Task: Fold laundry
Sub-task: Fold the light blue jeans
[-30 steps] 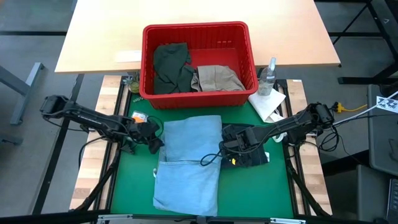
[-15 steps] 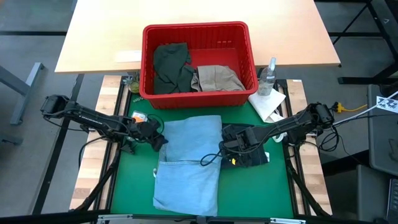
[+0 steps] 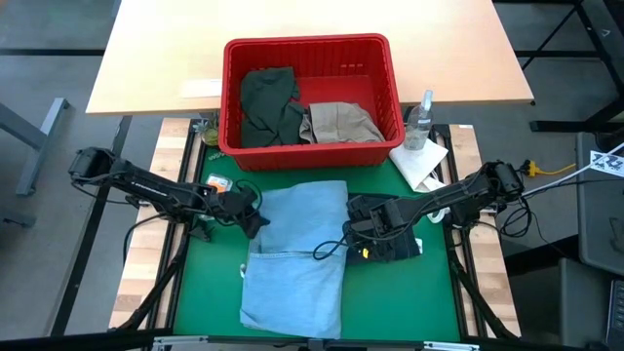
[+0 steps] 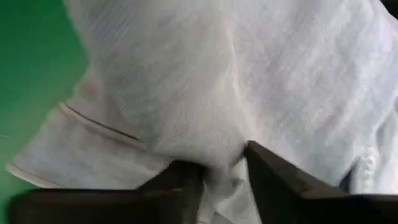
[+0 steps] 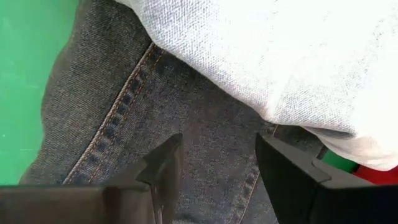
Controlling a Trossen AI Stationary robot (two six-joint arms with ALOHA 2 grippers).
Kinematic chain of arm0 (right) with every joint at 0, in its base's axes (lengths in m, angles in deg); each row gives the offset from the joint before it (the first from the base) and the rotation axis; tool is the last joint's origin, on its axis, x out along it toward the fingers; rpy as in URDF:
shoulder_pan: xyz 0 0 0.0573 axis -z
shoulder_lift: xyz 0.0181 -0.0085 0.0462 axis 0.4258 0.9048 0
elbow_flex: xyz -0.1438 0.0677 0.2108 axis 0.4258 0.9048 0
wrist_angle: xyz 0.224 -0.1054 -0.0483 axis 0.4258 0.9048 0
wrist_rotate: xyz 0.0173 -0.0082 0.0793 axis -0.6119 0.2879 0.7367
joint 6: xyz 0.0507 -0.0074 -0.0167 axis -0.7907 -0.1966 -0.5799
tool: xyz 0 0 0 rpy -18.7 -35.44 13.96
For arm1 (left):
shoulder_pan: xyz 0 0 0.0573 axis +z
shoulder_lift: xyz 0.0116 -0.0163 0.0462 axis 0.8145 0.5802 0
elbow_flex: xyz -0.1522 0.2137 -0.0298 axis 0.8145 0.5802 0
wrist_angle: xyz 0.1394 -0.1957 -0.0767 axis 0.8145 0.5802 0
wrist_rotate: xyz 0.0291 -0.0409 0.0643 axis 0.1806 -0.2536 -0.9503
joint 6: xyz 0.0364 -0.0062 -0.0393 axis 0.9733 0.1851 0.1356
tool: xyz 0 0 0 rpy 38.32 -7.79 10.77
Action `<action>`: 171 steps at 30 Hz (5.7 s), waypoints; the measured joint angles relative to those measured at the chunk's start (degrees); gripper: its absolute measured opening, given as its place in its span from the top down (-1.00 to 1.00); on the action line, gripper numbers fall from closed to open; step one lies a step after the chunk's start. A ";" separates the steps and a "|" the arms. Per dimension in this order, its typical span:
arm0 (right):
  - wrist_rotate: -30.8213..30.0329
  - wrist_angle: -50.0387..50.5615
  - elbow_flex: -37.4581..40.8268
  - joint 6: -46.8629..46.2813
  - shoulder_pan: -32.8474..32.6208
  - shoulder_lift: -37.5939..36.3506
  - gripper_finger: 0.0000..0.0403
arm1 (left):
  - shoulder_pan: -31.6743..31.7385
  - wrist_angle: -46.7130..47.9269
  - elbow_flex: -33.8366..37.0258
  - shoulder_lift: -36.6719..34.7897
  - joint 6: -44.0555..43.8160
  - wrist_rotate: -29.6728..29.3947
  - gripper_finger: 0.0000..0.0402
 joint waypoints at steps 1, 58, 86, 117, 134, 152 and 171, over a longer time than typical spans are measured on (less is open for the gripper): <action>0.00 0.01 0.00 0.00 -0.01 0.00 0.00 | 0.00 0.00 0.00 -0.04 0.00 0.75 0.57; -12.64 -0.41 -14.03 5.43 -0.39 6.99 0.00 | 6.38 18.28 0.00 -25.33 5.69 21.01 0.76; -15.19 -11.78 -2.45 6.05 7.19 13.33 0.00 | 6.38 6.89 -0.02 8.28 8.74 -17.91 0.81; -25.56 -7.13 -10.38 9.17 7.28 12.57 0.00 | 6.19 -3.08 -0.04 -1.79 9.14 -20.37 0.81; -23.41 -12.30 -3.55 9.32 7.15 12.59 0.00 | 6.86 -4.84 -0.02 10.63 11.30 -22.34 0.83; -11.96 -4.52 -19.17 8.90 -2.29 12.55 0.00 | -9.03 -14.93 -0.02 -7.29 15.19 -6.72 0.99; -12.48 -19.16 -7.56 1.56 -7.91 12.56 0.00 | -23.07 -18.85 -0.02 18.30 13.14 -18.88 0.99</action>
